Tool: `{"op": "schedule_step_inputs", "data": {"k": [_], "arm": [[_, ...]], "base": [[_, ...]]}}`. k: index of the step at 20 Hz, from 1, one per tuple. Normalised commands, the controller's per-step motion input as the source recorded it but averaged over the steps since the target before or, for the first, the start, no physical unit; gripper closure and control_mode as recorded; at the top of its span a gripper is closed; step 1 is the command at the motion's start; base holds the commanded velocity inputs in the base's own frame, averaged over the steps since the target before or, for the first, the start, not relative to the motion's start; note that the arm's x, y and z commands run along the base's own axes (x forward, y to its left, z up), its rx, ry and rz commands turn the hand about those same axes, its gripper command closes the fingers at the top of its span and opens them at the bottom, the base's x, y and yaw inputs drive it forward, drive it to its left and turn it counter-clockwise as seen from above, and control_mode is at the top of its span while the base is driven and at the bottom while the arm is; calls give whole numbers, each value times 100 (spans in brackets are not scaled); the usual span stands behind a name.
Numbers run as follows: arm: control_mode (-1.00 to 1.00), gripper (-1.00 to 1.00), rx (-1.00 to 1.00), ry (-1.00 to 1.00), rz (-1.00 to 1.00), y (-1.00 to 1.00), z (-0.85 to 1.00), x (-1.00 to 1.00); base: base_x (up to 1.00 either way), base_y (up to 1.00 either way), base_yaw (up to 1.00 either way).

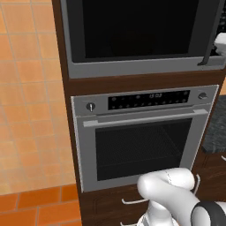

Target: Open the microwave, place the bowl with waffle inside the microwave, then close the microwave door and turn it on.

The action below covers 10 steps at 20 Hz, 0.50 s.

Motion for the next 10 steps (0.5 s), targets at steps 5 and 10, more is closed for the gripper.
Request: {"op": "schedule_step_inputs", "data": {"k": [5,10], "arm": [[-100,100,40,14,-2,-40,-25,-10],[-100,100,27,1,-7,-5,-32,22]], "base": [[0,0,0],[0,0,0]]}}
